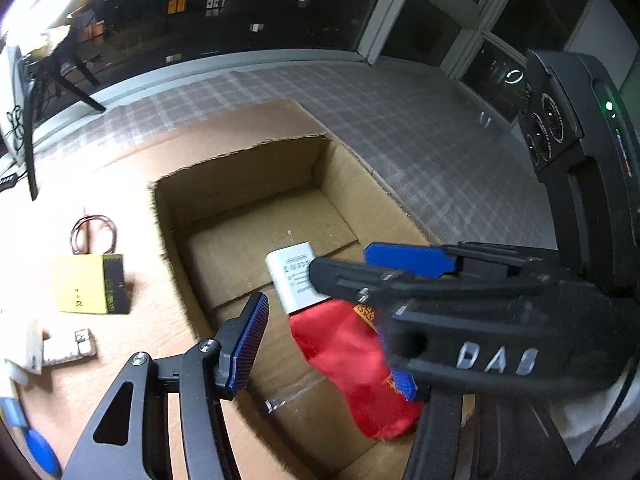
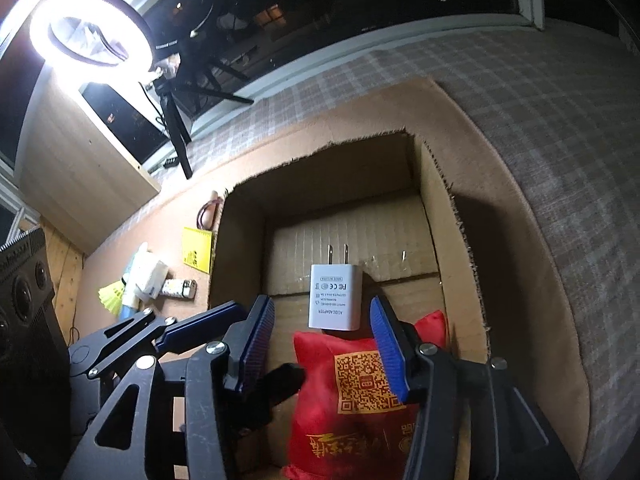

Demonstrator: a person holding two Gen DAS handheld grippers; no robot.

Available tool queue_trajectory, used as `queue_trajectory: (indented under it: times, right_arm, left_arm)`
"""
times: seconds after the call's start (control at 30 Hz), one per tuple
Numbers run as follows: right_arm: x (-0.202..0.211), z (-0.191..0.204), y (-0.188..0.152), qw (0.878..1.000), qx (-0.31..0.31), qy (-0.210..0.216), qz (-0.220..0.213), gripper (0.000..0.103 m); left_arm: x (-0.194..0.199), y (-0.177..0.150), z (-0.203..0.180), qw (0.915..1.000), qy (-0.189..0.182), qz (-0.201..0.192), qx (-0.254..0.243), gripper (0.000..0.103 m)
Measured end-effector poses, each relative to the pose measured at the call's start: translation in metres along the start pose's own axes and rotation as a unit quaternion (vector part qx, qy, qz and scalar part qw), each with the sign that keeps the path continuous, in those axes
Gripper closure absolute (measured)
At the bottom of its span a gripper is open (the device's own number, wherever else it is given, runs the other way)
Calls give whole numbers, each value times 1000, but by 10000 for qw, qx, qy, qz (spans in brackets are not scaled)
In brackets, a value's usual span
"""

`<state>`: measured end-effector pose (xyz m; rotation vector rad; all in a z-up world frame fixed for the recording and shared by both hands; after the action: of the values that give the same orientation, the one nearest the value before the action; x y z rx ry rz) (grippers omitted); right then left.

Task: Organize objects
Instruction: 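Open the right gripper to release the charger plug in the box, then move the right gripper back to the white-and-blue lotion tube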

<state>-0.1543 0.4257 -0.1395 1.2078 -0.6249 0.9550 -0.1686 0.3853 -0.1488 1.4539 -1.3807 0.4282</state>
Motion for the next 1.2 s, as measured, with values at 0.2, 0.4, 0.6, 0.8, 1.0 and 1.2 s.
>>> queue_trajectory:
  times: [0.2, 0.4, 0.6, 0.8, 1.0, 1.2]
  right_arm:
    - [11, 8, 1, 9998, 5, -103, -182, 55]
    - [21, 30, 5, 9986, 233, -151, -454, 41]
    - [18, 72, 12, 9973, 580, 19, -448, 41]
    - [4, 122, 19, 9951, 892, 242, -339, 41]
    - [-12, 163, 25, 9934, 1020, 504, -172, 41]
    - [-30, 196, 36, 9913, 1140, 656, -58, 41]
  left_arm:
    - [30, -7, 20, 9997, 18, -139, 181, 44]
    - [63, -21, 59, 9984, 245, -290, 423, 44]
    - [96, -32, 113, 9946, 475, -429, 812, 44]
    - [130, -35, 170, 9888, 637, -578, 1216, 44]
    - [158, -48, 229, 9819, 825, -676, 1564, 44]
    - [170, -55, 275, 9752, 889, -665, 1917, 44]
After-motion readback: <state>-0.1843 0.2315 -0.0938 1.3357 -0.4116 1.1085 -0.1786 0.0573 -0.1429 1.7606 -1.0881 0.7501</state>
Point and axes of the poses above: each gripper's, at about its wrist camera, not at the fingertips, and x roughly against the way its jaws point, z to its left, y to its top, the point moved 8 cm from there along -x, roughly the way its jaws point, and after that the axes turned 15 degrees about x, right-handed, at the moved point
